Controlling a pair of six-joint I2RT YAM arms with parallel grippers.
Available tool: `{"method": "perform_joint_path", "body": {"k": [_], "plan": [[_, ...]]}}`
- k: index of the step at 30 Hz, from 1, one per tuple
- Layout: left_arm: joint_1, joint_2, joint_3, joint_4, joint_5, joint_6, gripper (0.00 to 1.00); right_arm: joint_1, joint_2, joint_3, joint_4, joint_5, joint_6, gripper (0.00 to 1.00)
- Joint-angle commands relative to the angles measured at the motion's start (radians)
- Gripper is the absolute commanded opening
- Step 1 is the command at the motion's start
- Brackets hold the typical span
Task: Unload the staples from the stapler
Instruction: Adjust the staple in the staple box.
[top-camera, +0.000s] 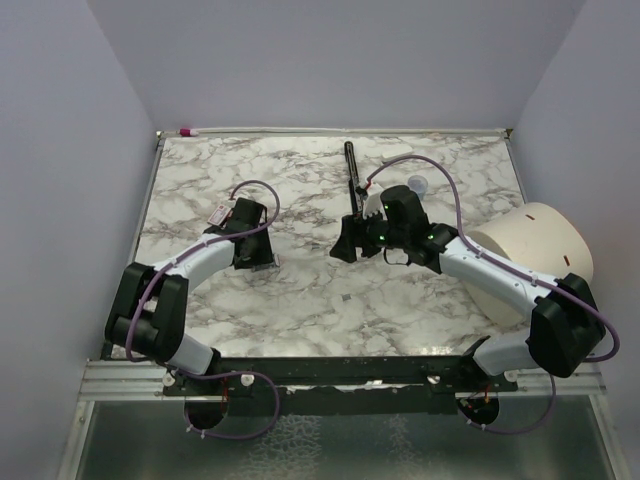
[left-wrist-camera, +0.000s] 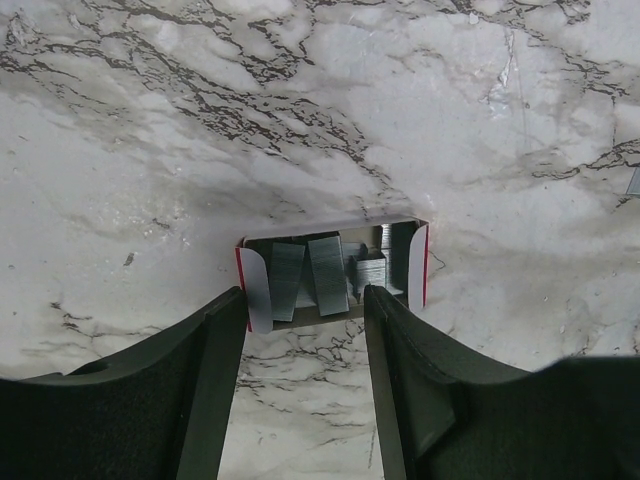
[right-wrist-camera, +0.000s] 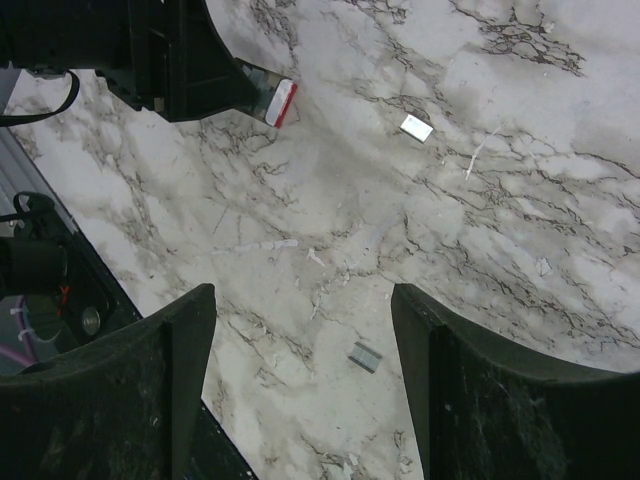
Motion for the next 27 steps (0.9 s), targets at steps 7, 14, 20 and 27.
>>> {"method": "perform_joint_path", "body": {"k": [7, 14, 20, 27], "plan": [[0.01, 0.034, -0.007, 0.025, -0.003, 0.003, 0.53, -0.004, -0.023, -0.011, 0.012, 0.013, -0.012, 0.7], [0.009, 0.044, -0.006, 0.029, -0.002, 0.006, 0.56, -0.003, -0.025, -0.009, 0.008, 0.015, -0.014, 0.7], [0.01, 0.042, -0.003, 0.031, 0.004, 0.008, 0.58, -0.005, -0.021, -0.004, 0.008, 0.016, -0.014, 0.7], [0.01, 0.031, -0.01, 0.037, 0.008, 0.005, 0.54, -0.004, -0.017, -0.003, 0.006, 0.014, -0.016, 0.7]]}}
